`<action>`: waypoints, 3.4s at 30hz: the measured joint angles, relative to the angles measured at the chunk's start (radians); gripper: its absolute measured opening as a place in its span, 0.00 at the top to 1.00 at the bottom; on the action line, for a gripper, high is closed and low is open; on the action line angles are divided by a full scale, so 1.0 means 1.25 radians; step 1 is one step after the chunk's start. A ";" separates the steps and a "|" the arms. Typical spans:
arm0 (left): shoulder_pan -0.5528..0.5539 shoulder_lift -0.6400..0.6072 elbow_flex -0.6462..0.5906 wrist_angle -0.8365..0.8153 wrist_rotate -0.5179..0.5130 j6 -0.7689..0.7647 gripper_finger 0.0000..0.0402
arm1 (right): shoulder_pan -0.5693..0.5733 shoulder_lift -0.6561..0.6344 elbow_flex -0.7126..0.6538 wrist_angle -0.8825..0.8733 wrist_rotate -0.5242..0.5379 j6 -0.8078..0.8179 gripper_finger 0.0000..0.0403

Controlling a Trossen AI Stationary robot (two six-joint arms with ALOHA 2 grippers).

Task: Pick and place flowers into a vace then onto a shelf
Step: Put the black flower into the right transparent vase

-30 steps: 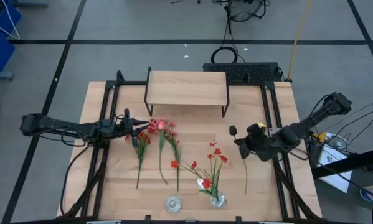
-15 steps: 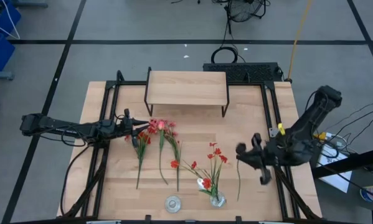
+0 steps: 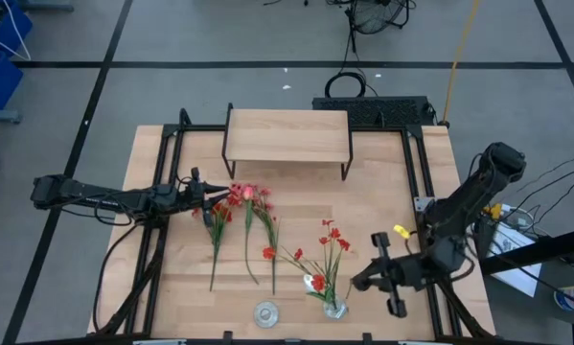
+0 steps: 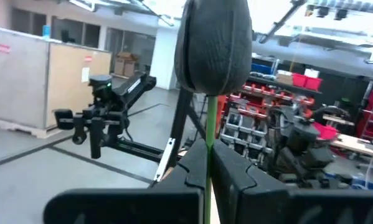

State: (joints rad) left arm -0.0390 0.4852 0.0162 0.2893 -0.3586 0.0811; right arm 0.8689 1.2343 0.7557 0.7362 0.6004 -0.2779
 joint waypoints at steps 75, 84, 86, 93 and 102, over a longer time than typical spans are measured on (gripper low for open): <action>0.000 0.000 0.000 0.000 0.000 0.000 0.80 | -0.073 0.116 0.125 -0.126 -0.192 0.044 1.00; 0.000 0.000 0.000 0.000 0.000 0.000 0.80 | -0.082 0.187 0.125 -0.074 -0.212 0.113 1.00; 0.000 0.000 0.000 0.000 0.000 0.000 0.80 | -0.084 0.202 0.118 -0.026 -0.212 0.146 1.00; 0.000 0.000 0.000 -0.001 0.000 0.000 0.80 | -0.087 0.229 0.073 0.091 -0.211 0.229 1.00; 0.000 0.000 0.000 0.000 0.000 0.000 0.80 | -0.082 0.227 0.001 0.128 -0.209 0.295 1.00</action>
State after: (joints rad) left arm -0.0387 0.4854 0.0162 0.2890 -0.3584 0.0807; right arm 0.7670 1.5176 0.7572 0.8959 0.3397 0.0907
